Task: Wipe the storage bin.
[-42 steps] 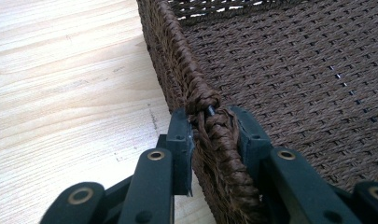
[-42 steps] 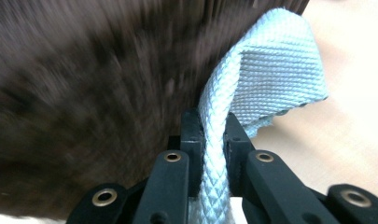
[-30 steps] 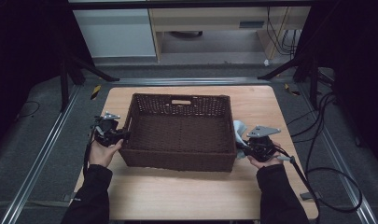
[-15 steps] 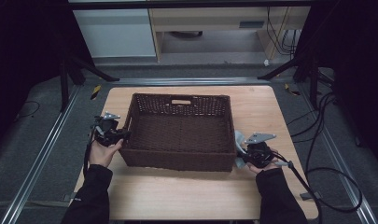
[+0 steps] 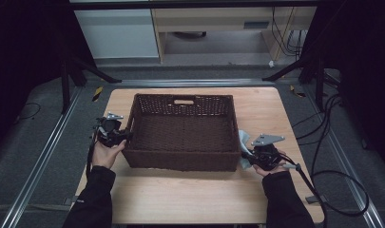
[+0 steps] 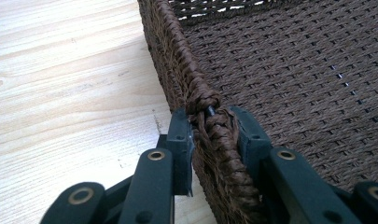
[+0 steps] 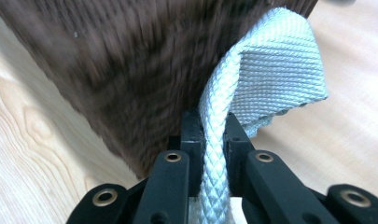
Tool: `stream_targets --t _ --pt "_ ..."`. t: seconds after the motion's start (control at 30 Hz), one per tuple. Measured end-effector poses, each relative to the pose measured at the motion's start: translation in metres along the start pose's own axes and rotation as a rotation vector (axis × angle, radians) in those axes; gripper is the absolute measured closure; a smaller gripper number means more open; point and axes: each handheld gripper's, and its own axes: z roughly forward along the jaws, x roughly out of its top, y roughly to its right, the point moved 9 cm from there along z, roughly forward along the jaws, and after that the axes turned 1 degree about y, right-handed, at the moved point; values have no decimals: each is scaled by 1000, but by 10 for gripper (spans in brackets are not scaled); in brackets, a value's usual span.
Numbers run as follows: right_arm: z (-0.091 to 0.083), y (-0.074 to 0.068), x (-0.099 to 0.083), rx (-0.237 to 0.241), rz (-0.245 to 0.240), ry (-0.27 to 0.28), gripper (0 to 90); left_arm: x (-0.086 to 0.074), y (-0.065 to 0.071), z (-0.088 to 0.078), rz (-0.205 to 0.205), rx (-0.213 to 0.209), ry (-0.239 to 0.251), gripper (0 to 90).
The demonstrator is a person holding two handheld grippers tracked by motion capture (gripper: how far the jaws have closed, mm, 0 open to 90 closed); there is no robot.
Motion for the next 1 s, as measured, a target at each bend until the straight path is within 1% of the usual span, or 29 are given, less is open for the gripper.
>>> stream_targets --t 0.03,0.17,0.23,0.3,0.37,0.43,0.5,0.57,0.6,0.7,0.77,0.87,1.0 --pt "4 0 -6 1 10 -25 831 0 0 0 -1 0 0 709" --pt "16 -2 -20 18 21 -77 831 1 -1 1 -2 0 0 709" --pt "16 -2 -19 19 22 -77 831 1 -1 1 -2 0 0 709" --pt "9 -1 -11 11 19 -41 831 2 -2 2 -3 1 0 708" --pt "-6 -1 7 0 5 35 831 3 -2 3 -4 2 0 709" --pt "-16 -2 19 -6 -9 81 831 4 -3 4 -6 3 1 709" --pt "-24 -4 27 -15 -30 106 831 5 -3 4 -6 4 0 709" --pt "-27 -5 29 -23 -46 107 831 6 -4 5 -7 5 -1 709" --pt "-26 -6 28 -22 -53 100 832 6 -4 5 -7 5 -1 709" --pt "-19 -6 19 -14 -51 67 832 6 -4 6 -7 4 0 709" --pt "-13 -5 12 -9 -39 42 832 6 -4 6 -5 5 0 708" --pt "-3 -6 -4 9 -8 2 833 6 -4 6 -5 5 0 708" --pt "7 -12 -20 29 -1 -54 833 6 -4 6 -6 4 0 709"
